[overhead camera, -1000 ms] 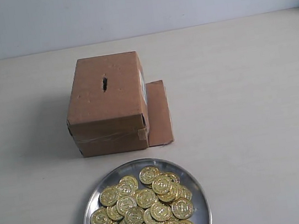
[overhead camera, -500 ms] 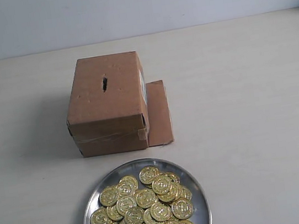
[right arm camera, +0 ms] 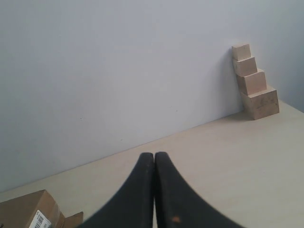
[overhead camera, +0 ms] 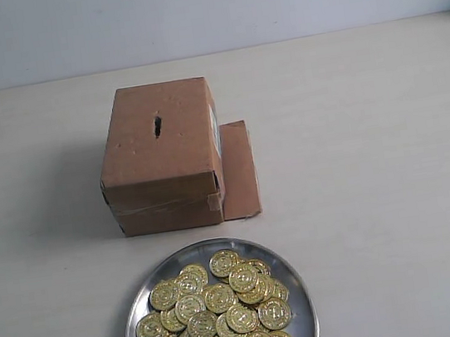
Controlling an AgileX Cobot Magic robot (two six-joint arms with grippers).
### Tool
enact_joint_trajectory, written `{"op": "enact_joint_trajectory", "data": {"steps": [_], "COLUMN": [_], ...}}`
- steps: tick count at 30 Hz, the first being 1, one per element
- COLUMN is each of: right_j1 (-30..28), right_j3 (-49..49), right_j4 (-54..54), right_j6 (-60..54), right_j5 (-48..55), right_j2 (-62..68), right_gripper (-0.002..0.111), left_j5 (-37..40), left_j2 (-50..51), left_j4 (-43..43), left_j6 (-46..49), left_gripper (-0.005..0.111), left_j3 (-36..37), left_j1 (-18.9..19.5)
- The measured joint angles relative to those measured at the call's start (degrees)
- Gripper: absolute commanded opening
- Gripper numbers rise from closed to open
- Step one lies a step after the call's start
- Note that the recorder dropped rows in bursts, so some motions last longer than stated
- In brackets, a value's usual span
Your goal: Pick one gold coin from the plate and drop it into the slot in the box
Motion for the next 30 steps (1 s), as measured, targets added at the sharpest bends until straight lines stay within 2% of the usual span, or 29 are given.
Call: {"op": "enact_joint_trajectory", "data": {"steps": [2,3,7,10,12,18,20,25,27,30], "right_j1": [0.0,0.0,0.0,0.0,0.0,0.0,0.0,0.0,0.0,0.0], "right_j3": [0.0,0.0,0.0,0.0,0.0,0.0,0.0,0.0,0.25,2.78], "right_j4": [0.0,0.0,0.0,0.0,0.0,0.0,0.0,0.0,0.15,0.28], "right_j6": [0.0,0.0,0.0,0.0,0.0,0.0,0.0,0.0,0.0,0.0], "right_j5": [0.0,0.0,0.0,0.0,0.0,0.0,0.0,0.0,-0.13,-2.72], "right_j2": [0.0,0.0,0.0,0.0,0.0,0.0,0.0,0.0,0.0,0.0], "right_gripper": [0.0,0.0,0.0,0.0,0.0,0.0,0.0,0.0,0.0,0.0], "left_j5": [-0.08,-0.31,-2.41,-2.93,-2.93,-3.86,-4.02,-2.18,-0.42,1.08], "left_j2": [0.0,0.0,0.0,0.0,0.0,0.0,0.0,0.0,0.0,0.0], "left_j4": [-2.68,-7.46,-40.1,-56.42,-60.52,-63.48,-68.89,-95.77,-100.49,-102.92], "left_j6": [0.26,0.26,0.38,0.38,0.38,0.38,0.48,0.48,0.48,0.48], "left_gripper": [0.0,0.0,0.0,0.0,0.0,0.0,0.0,0.0,0.0,0.0], "left_j3": [0.4,0.84,2.33,2.59,2.84,4.23,6.17,10.19,10.78,12.4], "left_j1": [0.0,0.0,0.0,0.0,0.0,0.0,0.0,0.0,0.0,0.0]}}
